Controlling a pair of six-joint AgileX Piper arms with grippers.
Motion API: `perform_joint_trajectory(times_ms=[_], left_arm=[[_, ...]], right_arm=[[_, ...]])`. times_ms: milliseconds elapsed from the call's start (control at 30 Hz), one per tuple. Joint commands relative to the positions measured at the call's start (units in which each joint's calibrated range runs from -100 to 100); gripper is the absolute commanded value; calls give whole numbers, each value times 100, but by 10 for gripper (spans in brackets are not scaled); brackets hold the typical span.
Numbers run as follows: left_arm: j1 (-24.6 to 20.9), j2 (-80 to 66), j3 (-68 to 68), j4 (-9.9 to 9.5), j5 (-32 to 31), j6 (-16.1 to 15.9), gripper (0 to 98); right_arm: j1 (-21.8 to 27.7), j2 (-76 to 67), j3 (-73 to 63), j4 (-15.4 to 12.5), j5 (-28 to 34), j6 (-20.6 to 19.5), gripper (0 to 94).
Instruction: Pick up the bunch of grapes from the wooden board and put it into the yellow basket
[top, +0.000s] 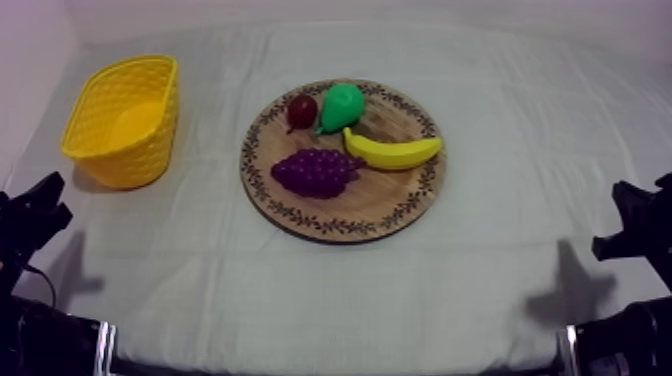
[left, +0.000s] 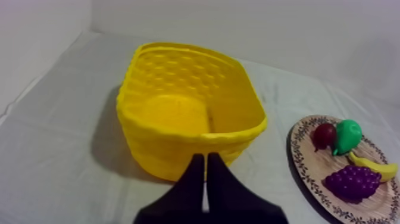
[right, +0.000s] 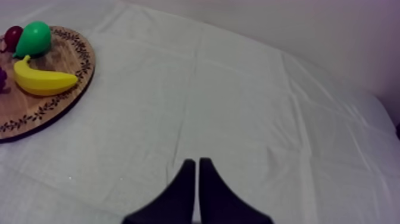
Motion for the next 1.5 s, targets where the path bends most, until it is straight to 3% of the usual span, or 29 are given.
perform_joint_trajectory(times_ms=[0, 867, 1067, 1233, 1467], left_arm=[[1, 0, 4, -3, -3, 2, 1], [1, 0, 4, -3, -3, 0, 1], [62, 23, 4, -7, -30, -203, 0], [282, 771, -380, 25, -204, -367, 0], [824, 2443, -2008, -13, -206, -489, 0]], right_arm=[[1, 2, -1, 0, 4, 5, 3], [1, 2, -1, 0, 4, 5, 3], [1, 2, -1, 0, 4, 5, 3], [1, 2, -1, 0, 4, 5, 3], [1, 2, -1, 0, 4, 4, 3]])
